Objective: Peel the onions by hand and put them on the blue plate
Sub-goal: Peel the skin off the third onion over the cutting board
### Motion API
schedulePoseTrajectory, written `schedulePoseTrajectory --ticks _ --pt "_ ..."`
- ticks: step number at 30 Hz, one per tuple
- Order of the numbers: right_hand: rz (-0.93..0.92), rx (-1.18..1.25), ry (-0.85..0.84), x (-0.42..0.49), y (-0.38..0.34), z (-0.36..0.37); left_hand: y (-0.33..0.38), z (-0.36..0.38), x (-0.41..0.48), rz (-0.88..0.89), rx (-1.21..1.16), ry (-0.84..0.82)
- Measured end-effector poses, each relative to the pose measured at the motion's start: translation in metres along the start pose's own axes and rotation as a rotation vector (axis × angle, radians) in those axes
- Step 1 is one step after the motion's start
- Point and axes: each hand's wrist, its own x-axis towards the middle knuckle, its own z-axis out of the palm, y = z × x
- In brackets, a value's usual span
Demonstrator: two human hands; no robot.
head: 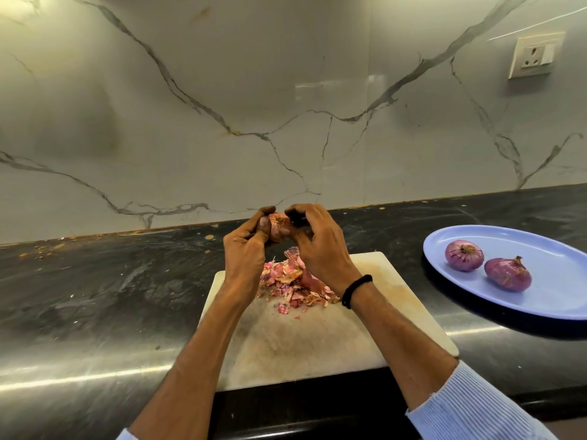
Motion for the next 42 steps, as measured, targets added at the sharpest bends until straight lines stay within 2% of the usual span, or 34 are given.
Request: schedulePoseTrajectory --ticks 11,20,27,32,38,42 --pt "0.008 -0.054 0.134 0.002 0.000 -0.003 0.001 0.002 -0.003 0.017 0.017 -0.026" --pt "-0.032 -0.189 0.111 -0.003 0.002 0.006 0.000 0.004 -0.002 -0.025 -0.030 0.008" --pt "-0.061 -0.194 -0.015 -0.008 -0.004 0.010 0.001 0.001 0.002 -0.043 -0.088 0.132" --pt "-0.024 -0.189 -0.005 -0.006 -0.004 0.008 0.003 -0.001 0.005 -0.079 -0.153 0.201" --pt "0.089 -0.210 0.086 -0.005 0.000 0.002 0.003 0.000 0.004 -0.131 -0.198 0.211" --pt "0.041 -0.115 0.000 -0.004 -0.002 0.003 0.004 0.001 0.004 -0.154 -0.221 0.148"
